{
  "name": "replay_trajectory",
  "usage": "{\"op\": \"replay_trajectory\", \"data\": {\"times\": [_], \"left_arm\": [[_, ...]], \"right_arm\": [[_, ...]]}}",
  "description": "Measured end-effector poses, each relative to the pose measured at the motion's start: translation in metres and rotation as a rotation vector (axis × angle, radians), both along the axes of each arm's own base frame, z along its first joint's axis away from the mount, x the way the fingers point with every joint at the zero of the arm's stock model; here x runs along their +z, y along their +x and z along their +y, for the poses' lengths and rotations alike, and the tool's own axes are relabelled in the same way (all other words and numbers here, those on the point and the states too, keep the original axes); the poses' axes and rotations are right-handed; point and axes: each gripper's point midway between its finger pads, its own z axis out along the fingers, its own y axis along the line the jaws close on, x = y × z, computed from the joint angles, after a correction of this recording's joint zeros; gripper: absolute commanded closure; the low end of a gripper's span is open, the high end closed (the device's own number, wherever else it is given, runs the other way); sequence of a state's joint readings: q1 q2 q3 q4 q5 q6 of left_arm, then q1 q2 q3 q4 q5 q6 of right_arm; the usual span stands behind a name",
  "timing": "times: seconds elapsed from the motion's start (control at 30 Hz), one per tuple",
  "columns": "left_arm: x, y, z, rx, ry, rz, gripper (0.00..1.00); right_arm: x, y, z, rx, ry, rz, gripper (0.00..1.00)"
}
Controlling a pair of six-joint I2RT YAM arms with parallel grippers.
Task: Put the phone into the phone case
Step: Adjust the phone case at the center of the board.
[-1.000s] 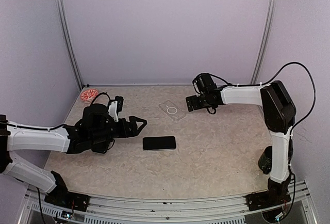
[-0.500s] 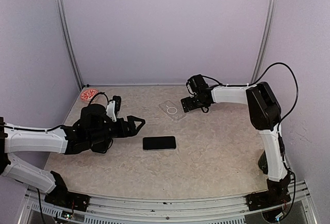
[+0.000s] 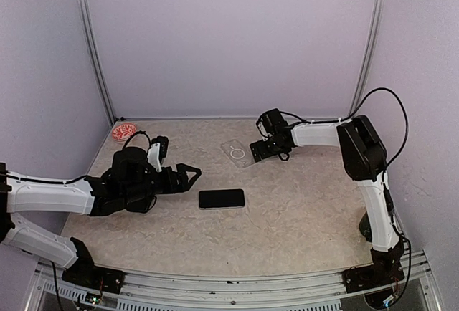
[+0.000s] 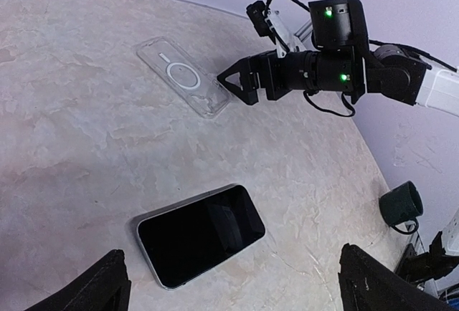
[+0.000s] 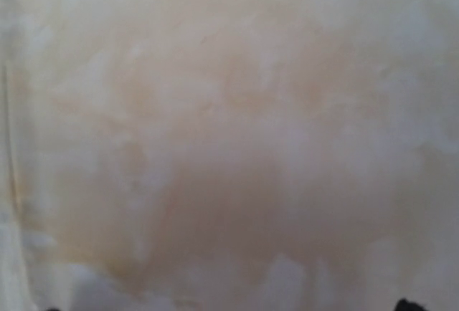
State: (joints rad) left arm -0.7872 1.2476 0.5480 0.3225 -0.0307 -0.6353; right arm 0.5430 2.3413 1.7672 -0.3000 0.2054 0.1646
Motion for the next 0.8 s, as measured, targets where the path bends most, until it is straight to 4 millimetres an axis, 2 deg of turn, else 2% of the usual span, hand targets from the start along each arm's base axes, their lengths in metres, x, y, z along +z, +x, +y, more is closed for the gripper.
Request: {"op": "replay_trajectory", "data": {"times": [0.33,0.57,0.8], "left_arm": [[-0.001,0.001,-0.004,-0.004,-0.021,0.005,0.01],[-0.006,0.0,-0.009,-0.016,-0.023,0.02,0.01],[-0.012,0.0,-0.012,-0.02,-0.022,0.034,0.01]], "right_arm": [[-0.004,-0.022,0.029,0.103,0.062,-0.014,0.0],[-0.004,-0.056,0.077,0.223,0.062,-0.015,0.0],[-0.002,-0.078,0.106,0.289,0.066,-0.011,0.0]]}}
